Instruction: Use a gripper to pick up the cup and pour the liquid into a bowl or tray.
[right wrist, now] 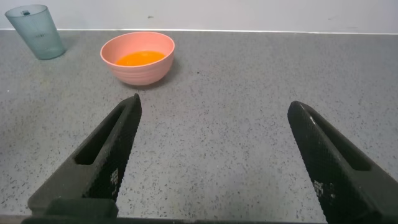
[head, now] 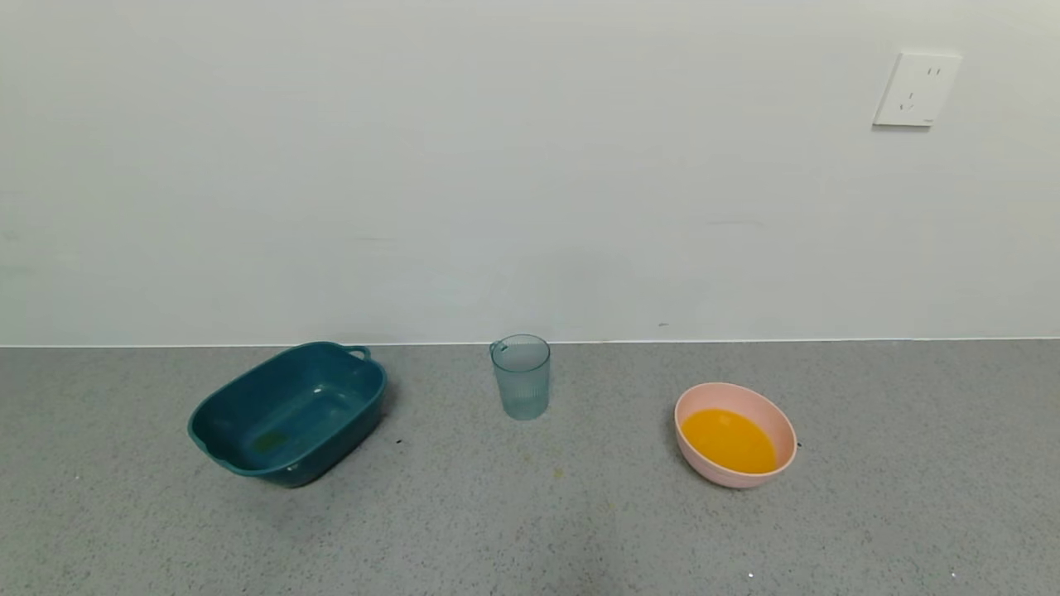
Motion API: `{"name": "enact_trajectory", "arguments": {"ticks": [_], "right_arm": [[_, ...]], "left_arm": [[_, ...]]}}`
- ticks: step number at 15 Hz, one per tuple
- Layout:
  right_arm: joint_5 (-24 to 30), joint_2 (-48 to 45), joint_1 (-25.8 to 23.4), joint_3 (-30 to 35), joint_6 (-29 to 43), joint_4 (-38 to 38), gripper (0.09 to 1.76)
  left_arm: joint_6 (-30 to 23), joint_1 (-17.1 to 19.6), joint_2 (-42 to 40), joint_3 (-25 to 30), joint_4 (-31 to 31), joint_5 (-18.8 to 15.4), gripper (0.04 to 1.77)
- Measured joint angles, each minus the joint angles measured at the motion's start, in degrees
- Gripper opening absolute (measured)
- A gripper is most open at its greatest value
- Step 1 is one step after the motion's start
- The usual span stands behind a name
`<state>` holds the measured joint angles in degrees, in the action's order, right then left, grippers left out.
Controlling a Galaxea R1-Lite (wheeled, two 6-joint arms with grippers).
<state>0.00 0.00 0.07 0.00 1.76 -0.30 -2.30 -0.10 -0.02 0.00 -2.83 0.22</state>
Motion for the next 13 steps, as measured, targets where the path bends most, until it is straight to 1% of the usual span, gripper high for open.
{"name": "enact_trajectory", "arguments": {"ticks": [2, 3, 5, 13], "right_arm": [[0.0, 0.0, 0.0, 0.0, 0.0, 0.0, 1.71], [0.0, 0.0, 0.0, 0.0, 0.0, 0.0, 1.71], [0.0, 0.0, 0.0, 0.0, 0.0, 0.0, 1.71], [0.0, 0.0, 0.0, 0.0, 0.0, 0.0, 1.71]], "left_arm": [[0.0, 0.0, 0.0, 0.0, 0.0, 0.0, 1.72], [1.0, 0.0, 0.0, 0.0, 0.2, 0.0, 1.72], [5.8, 0.0, 0.0, 0.0, 2.1, -0.6, 1.72], [6.2, 0.0, 0.0, 0.0, 2.2, -0.8, 1.72]]}}
